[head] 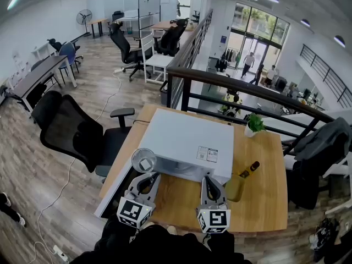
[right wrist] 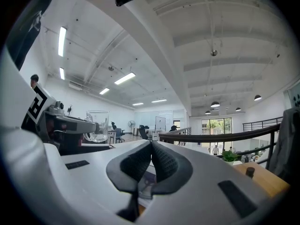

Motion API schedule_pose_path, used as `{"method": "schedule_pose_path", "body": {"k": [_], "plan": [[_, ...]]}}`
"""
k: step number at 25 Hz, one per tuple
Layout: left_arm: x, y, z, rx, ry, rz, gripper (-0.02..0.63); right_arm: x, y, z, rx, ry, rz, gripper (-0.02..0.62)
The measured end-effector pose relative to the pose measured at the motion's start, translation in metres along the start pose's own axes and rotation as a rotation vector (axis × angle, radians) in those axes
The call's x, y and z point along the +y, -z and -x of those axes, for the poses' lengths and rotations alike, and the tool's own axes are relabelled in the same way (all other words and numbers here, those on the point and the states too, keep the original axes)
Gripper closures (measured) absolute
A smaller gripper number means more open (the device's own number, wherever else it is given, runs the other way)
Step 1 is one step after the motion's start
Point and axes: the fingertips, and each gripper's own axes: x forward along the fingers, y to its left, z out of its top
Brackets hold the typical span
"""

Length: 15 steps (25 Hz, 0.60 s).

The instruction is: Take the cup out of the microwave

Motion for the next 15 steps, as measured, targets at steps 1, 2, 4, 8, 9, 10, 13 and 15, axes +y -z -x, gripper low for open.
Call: {"method": "schedule_pose_path", "body": {"k": [1, 2, 4, 8, 9, 10, 13, 15], "plan": [[-0.0004, -0.0004, 0.0002, 0.0, -0.001, -0.001, 0.581, 0.0002, 0.0006, 0.0005, 0.004, -0.003, 0.001, 0.58], [-0.0006, -0.0009, 0.0006, 0.0, -0.001, -0.002, 0.581, 0.0006, 0.0007, 0.001, 0.007, -0.004, 0.001, 0.58], [-0.0005, -0.0015, 0.0013, 0.002, -0.002, -0.001, 0.581, 0.0012, 0.0004, 0.0019, 0.01, -0.003, 0.003, 0.58], [0.0002, -0.0009, 0.0004, 0.002, -0.001, 0.0, 0.581, 0.0017, -0.0007, 0.0009, 0.007, -0.002, 0.005, 0.58], [-0.0001, -0.0009, 0.0003, 0.003, 0.001, 0.0, 0.581, 0.0016, -0.0012, 0.001, 0.007, -0.002, 0.005, 0.58], [-0.0007, -0.0009, 0.0004, 0.003, 0.002, 0.001, 0.581, 0.0016, -0.0016, 0.0013, 0.007, -0.001, 0.005, 0.58], [-0.0023, -0.0005, 0.0012, 0.002, 0.006, 0.002, 0.581, 0.0016, -0.0017, 0.0028, 0.007, 0.001, 0.006, 0.58], [-0.0027, -0.0007, 0.0009, 0.001, 0.01, 0.003, 0.581, 0.0018, -0.0023, 0.0023, 0.006, 0.002, 0.007, 0.58]]}}
